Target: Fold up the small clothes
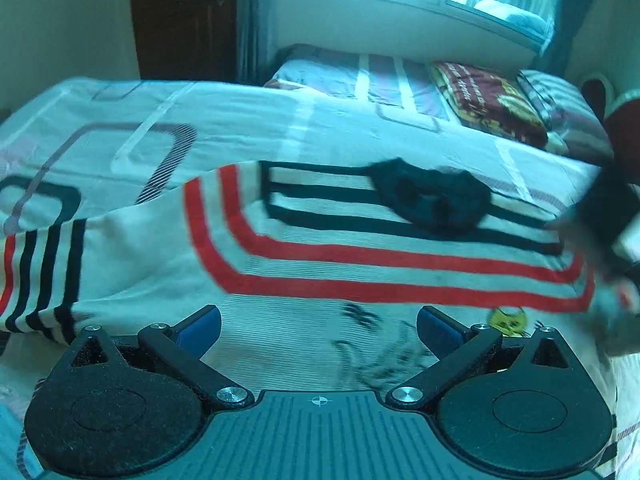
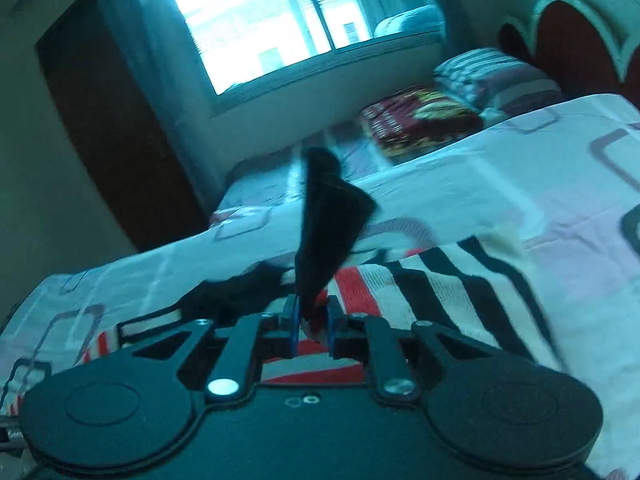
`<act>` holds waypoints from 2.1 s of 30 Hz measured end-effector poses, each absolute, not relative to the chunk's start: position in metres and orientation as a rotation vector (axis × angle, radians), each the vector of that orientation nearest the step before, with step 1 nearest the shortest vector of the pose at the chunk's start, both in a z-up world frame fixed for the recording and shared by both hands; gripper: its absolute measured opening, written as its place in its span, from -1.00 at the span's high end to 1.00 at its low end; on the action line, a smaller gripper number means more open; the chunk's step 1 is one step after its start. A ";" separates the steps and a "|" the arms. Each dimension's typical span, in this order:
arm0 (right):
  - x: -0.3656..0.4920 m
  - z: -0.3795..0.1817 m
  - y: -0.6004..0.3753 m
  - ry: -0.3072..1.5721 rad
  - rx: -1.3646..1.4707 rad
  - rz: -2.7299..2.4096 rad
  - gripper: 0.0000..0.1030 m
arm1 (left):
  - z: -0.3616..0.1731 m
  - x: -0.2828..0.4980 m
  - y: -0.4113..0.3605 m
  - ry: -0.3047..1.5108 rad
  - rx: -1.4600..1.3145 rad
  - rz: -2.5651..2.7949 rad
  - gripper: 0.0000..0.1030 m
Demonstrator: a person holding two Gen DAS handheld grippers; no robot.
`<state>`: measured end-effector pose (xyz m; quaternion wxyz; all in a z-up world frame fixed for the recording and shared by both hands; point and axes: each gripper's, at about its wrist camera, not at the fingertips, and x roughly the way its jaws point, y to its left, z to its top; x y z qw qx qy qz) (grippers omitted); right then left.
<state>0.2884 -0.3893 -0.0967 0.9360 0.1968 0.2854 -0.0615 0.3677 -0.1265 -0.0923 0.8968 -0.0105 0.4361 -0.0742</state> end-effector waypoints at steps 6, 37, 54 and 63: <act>0.334 -0.146 -0.302 0.798 0.300 0.018 0.47 | -0.113 0.389 -0.094 0.977 -0.086 -0.199 -1.00; 0.227 -0.143 -0.436 0.722 0.234 -0.432 -0.09 | -0.159 0.410 -0.171 0.948 -0.575 -0.444 0.78; 0.241 -0.160 -0.457 0.725 0.346 -0.481 0.63 | -0.173 0.414 -0.130 0.941 -0.359 -0.320 0.77; 0.204 -0.130 -0.462 0.667 0.382 -0.408 0.39 | -0.148 0.369 -0.099 0.866 -0.332 -0.261 0.77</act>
